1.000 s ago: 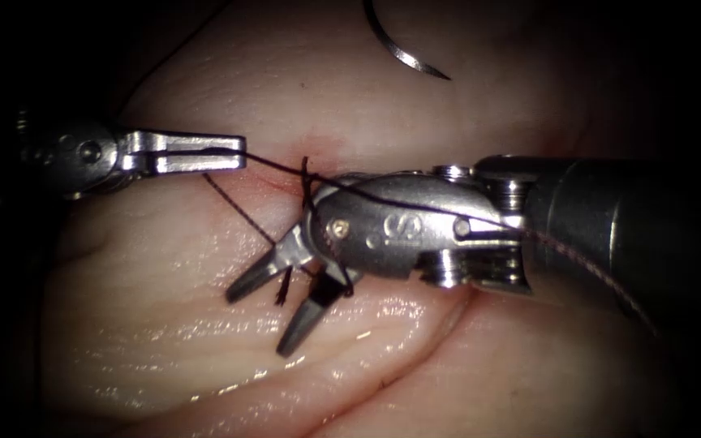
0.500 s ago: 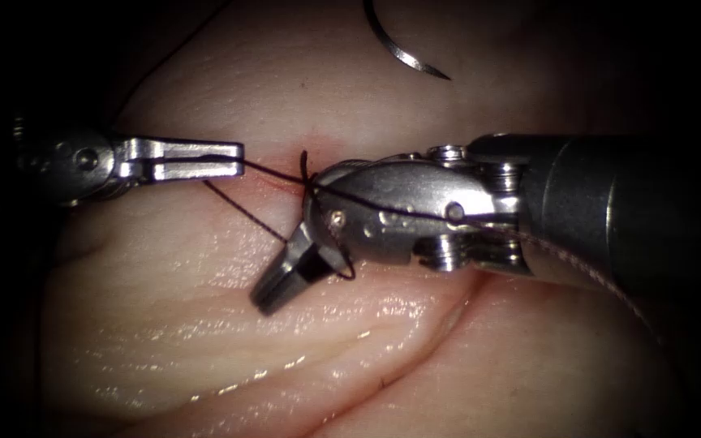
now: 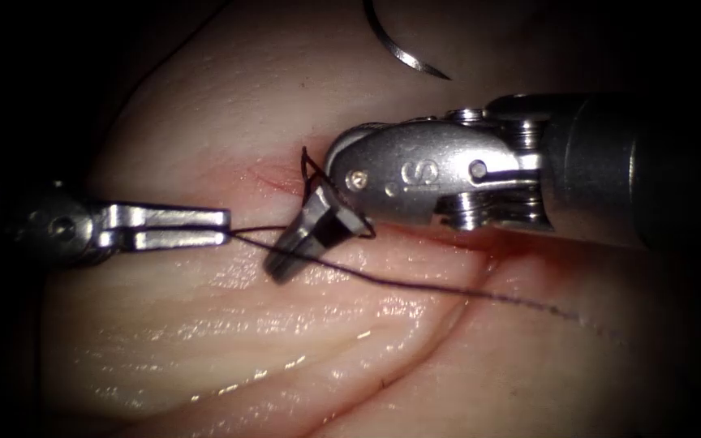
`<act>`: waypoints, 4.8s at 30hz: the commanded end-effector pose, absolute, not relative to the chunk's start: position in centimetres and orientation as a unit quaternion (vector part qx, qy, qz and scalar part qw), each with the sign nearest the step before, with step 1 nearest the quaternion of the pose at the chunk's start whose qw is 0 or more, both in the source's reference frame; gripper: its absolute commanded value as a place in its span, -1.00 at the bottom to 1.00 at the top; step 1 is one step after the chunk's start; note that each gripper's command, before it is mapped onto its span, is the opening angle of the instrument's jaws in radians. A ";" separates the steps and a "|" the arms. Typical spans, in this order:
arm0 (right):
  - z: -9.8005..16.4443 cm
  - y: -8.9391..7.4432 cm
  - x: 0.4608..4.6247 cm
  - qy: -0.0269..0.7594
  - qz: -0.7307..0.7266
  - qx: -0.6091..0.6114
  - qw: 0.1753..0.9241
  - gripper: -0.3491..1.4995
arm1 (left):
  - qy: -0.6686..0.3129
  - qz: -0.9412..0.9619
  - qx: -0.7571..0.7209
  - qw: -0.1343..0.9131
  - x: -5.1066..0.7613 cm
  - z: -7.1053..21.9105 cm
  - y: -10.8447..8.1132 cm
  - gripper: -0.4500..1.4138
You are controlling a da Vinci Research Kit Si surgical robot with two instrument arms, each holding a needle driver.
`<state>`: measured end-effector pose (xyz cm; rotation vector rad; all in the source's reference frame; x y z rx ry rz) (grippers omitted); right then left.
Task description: Wound Closure
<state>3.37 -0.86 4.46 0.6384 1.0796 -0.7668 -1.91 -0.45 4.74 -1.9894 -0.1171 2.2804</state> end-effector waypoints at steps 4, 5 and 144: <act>4.6 -0.7 3.38 0.519 -0.336 0.300 0.727 -1.00 | -0.048 0.755 -0.652 0.044 -2.00 4.6 -0.7 -1.00; 4.6 -0.7 3.36 0.529 -0.328 0.303 0.722 -1.00 | -0.052 0.757 -0.650 0.039 -2.03 4.6 -0.8 -1.00; 4.1 -1.1 3.08 0.696 -0.056 0.091 0.710 -1.00 | 0.089 0.731 -0.650 -0.185 -2.13 4.0 0.4 -1.00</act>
